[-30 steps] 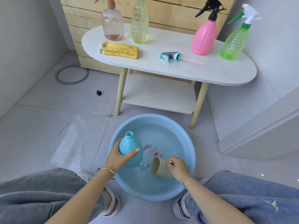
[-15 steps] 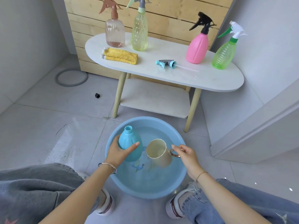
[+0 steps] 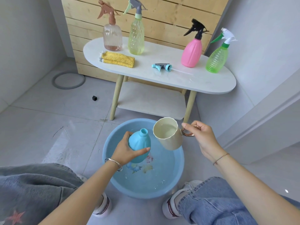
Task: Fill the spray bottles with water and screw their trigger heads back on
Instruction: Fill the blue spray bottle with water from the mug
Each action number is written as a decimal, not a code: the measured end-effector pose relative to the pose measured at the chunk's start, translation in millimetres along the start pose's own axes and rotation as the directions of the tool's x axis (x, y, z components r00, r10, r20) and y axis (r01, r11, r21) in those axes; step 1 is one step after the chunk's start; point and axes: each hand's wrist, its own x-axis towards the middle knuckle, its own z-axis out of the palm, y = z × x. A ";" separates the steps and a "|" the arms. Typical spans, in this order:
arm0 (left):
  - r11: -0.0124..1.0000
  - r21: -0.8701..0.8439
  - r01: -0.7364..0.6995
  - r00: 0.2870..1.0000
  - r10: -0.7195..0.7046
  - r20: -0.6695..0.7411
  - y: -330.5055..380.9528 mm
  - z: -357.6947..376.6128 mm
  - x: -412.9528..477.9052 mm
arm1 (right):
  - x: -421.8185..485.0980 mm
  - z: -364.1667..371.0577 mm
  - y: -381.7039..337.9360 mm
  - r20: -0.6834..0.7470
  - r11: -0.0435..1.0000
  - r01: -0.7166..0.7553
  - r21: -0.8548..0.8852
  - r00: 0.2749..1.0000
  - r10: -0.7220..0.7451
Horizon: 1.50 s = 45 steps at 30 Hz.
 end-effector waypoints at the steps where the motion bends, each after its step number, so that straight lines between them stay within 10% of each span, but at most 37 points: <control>1: 1.000 0.005 -0.007 1.000 0.007 -0.003 0.4 0.5 -0.6 | -0.1 0.3 -1.6 -0.001 1.000 0.002 -0.003 1.000 -0.002; 45: 0.988 0.150 -0.040 0.999 0.035 0.033 -14.8 19.1 3.2 | -9.4 13.1 -33.6 0.080 0.877 0.306 -0.370 0.951 -0.298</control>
